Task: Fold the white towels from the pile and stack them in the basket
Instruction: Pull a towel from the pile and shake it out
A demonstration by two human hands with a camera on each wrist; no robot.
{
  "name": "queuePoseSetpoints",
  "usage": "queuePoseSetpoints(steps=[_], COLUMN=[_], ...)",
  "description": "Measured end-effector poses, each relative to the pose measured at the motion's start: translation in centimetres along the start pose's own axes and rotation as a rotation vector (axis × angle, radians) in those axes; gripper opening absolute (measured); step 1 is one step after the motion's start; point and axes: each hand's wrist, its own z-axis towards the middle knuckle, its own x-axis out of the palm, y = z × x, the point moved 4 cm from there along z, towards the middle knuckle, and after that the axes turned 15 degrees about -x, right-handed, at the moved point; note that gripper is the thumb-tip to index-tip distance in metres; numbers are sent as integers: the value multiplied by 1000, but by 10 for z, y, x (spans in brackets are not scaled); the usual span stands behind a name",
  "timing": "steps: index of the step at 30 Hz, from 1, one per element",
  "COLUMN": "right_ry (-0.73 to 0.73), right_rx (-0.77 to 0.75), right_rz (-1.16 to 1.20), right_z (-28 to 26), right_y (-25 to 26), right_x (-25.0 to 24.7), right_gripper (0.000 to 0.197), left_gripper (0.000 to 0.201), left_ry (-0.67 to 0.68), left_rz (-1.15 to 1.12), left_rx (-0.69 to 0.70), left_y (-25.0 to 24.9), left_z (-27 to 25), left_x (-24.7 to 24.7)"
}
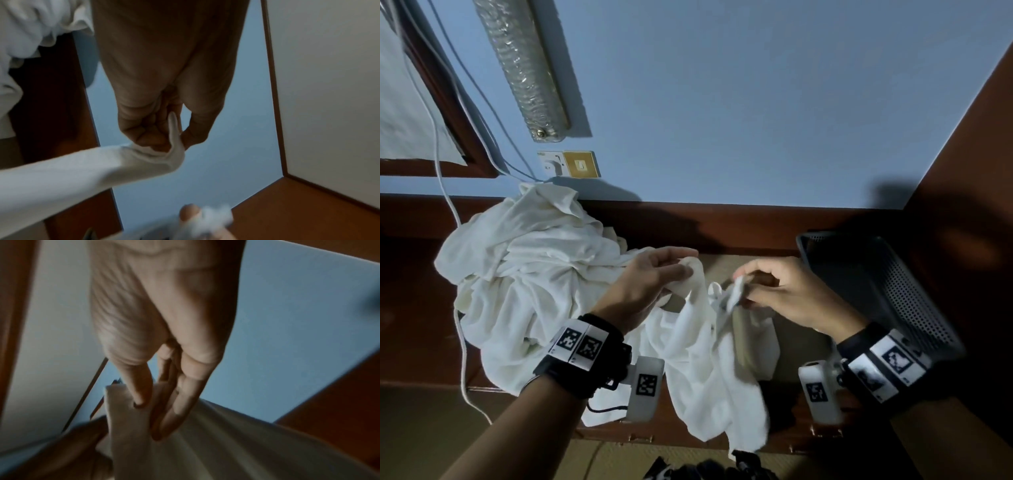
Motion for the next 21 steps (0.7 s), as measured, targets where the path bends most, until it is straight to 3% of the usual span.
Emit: queuePoseSetpoints(steps=[1, 3, 5, 8, 12, 17, 21], right_ry=[-5, -27, -87, -101, -13, 68, -75], right_rx=[-44, -158, -213, -187, -296, -314, -336], right_rz=[-85, -305, -381, -234, -68, 26, -48], right_z=[0, 2, 6, 15, 27, 36, 47], right_y=[2, 7, 13, 18, 28, 36, 32], right_x=[0, 1, -1, -2, 2, 9, 6], right_gripper=[5, 17, 19, 19, 8, 10, 9], left_gripper=[28, 29, 27, 18, 8, 16, 11], left_ry=[-16, -33, -66, -150, -194, -198, -87], left_rz=[-20, -62, -90, -121, -89, 28, -81], left_rx=[17, 34, 48, 103, 186, 277, 258], left_y=[0, 0, 0, -1, -10, -18, -18], left_z=[1, 2, 4, 6, 4, 1, -6], left_x=[2, 5, 6, 5, 6, 4, 10])
